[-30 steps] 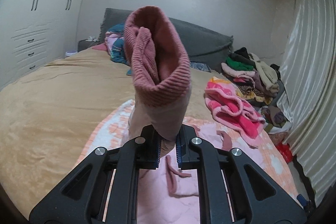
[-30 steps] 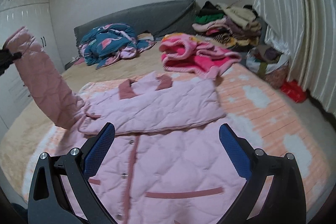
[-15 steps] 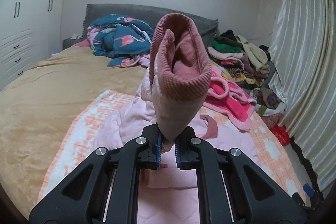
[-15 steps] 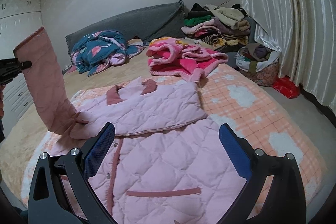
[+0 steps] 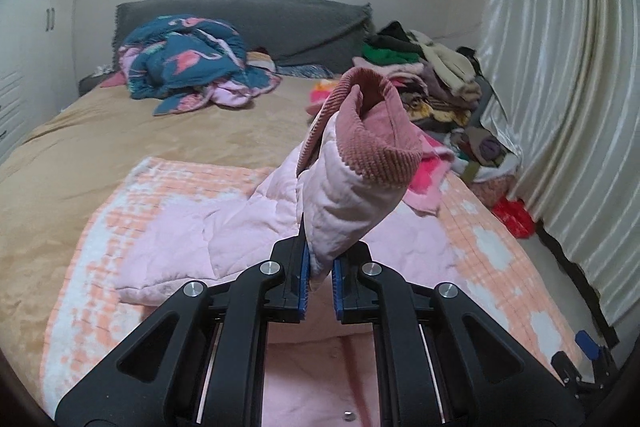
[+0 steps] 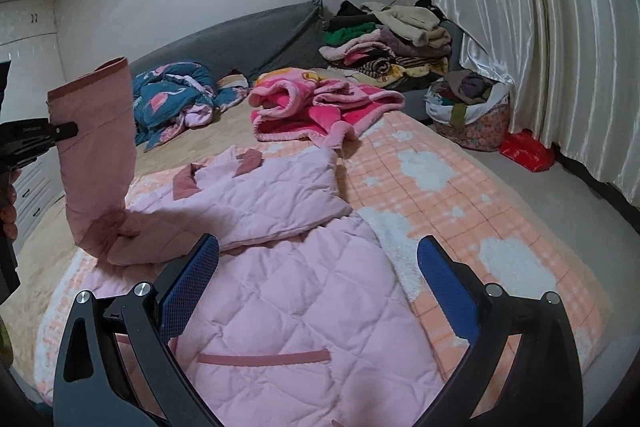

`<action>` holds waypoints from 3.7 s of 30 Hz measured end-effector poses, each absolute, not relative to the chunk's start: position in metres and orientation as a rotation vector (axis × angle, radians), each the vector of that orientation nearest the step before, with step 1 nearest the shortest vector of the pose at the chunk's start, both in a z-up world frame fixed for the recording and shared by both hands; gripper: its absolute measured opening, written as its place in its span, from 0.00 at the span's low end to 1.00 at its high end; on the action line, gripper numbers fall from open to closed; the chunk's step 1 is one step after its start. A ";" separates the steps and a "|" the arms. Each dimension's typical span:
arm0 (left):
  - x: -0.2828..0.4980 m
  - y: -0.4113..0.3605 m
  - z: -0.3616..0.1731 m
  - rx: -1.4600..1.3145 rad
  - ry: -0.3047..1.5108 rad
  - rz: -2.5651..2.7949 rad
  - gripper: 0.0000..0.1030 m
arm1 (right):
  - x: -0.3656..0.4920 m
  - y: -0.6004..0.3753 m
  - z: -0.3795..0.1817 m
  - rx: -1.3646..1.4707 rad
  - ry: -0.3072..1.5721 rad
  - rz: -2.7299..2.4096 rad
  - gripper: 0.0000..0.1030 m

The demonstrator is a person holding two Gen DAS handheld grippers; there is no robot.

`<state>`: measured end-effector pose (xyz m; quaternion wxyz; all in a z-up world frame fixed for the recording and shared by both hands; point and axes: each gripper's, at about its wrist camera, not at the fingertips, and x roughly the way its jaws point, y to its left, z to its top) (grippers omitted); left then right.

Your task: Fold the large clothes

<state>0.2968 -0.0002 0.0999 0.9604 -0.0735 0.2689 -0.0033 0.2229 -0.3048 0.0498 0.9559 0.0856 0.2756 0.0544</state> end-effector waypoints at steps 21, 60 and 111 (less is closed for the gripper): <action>0.330 -0.101 0.005 0.034 0.769 -0.126 0.14 | 0.226 -0.359 0.018 0.282 0.609 0.028 0.96; 0.339 0.088 0.020 -0.073 0.757 0.152 0.91 | 0.320 -0.214 -0.014 0.295 0.832 0.294 0.96; 0.384 0.089 -0.061 -0.097 0.809 -0.004 0.76 | 0.445 -0.204 -0.012 0.059 0.772 0.195 0.13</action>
